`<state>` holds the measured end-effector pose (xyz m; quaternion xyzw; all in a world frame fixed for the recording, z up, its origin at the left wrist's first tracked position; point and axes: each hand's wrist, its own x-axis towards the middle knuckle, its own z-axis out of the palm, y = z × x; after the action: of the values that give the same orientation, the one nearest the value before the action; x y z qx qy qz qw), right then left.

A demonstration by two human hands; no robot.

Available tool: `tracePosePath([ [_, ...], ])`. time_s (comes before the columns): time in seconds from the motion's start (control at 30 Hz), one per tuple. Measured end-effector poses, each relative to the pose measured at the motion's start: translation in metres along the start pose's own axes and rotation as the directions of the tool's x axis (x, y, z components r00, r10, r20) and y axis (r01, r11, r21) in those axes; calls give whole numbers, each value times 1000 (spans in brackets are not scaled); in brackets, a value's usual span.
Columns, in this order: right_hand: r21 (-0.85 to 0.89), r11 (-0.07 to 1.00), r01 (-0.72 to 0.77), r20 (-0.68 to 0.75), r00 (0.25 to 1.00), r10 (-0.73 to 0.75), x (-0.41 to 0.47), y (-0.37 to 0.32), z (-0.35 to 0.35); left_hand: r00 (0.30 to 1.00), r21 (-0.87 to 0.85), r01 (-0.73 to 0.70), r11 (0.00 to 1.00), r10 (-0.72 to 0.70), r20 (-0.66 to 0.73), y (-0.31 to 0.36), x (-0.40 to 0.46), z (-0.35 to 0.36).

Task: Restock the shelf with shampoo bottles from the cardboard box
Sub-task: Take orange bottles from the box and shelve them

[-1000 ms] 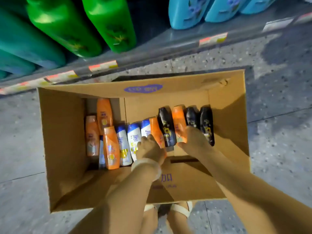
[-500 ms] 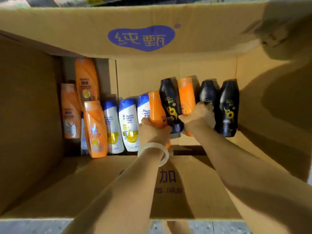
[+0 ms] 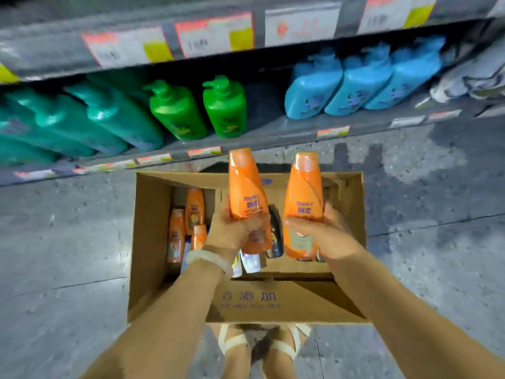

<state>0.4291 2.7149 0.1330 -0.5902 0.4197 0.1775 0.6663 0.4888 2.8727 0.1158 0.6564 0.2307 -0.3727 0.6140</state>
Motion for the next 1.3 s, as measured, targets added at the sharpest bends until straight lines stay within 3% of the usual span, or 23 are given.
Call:
tracePosePath([
  [0.3, 89, 925, 369, 17, 928, -372, -199, -226, 22, 912, -60, -383, 922, 387, 134, 222, -210, -28],
  [0.43, 84, 857, 508, 73, 855, -514, -282, -298, 42, 851, -141, -503, 853, 517, 93, 293, -299, -49],
  [0.6, 74, 733, 677, 230, 703, -673, -368, -374, 76, 727, -130, -683, 719, 686, -24, 353, -393, -87],
  [0.97, 116, 573, 811, 482, 459, -747, -510, -448, 208, 572, 37, -811, 584, 805, -157, 402, -536, -215],
  [1.13, 137, 536, 833, 521, 399, -754, -538, -457, 297, 513, 89, -839, 537, 834, -202, 420, -565, -302],
  [1.3, 179, 535, 825, 511, 387, -768, -552, -460, 395, 485, 105, -852, 512, 849, -208, 437, -579, -403],
])
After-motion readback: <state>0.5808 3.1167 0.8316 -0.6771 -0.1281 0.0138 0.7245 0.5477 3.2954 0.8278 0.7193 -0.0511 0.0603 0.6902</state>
